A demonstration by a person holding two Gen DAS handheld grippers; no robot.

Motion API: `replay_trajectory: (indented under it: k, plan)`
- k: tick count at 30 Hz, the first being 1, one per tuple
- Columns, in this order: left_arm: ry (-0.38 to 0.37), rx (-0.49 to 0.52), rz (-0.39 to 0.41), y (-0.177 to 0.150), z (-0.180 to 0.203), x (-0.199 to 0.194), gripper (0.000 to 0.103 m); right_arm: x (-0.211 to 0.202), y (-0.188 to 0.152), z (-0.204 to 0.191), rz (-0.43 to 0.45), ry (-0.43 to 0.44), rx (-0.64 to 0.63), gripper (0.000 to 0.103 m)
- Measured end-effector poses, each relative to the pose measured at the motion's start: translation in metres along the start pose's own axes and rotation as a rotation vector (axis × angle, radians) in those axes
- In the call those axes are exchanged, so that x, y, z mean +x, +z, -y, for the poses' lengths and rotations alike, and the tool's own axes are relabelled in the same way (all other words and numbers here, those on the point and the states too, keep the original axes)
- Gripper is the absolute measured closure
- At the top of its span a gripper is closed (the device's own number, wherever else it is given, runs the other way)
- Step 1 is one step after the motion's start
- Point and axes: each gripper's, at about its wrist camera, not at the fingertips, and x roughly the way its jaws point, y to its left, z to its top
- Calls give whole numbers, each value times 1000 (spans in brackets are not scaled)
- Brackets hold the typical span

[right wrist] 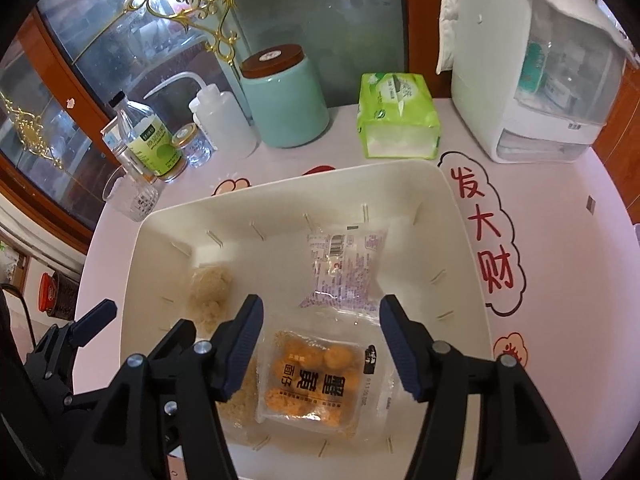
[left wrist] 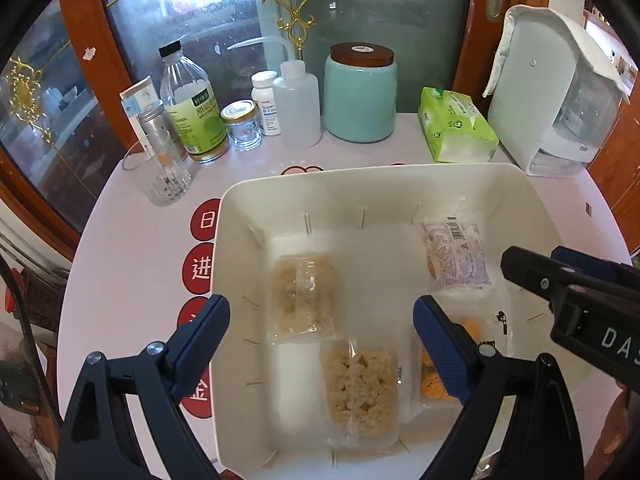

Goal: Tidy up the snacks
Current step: 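Withdraw both tools from the tray toward the snack pile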

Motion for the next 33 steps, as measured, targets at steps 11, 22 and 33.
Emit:
replay_trajectory:
  k: [11, 22, 33]
  plan:
    - [-9, 16, 1, -14, -3, -27, 11, -24, -15, -11, -6, -26, -78, 42]
    - [-44, 39, 17, -49, -8, -84, 11, -77, -48, -16, 34, 15, -101, 42]
    - [-77, 83, 81, -82, -10, -155, 11, -154, -92, -24, 128, 50, -116, 42]
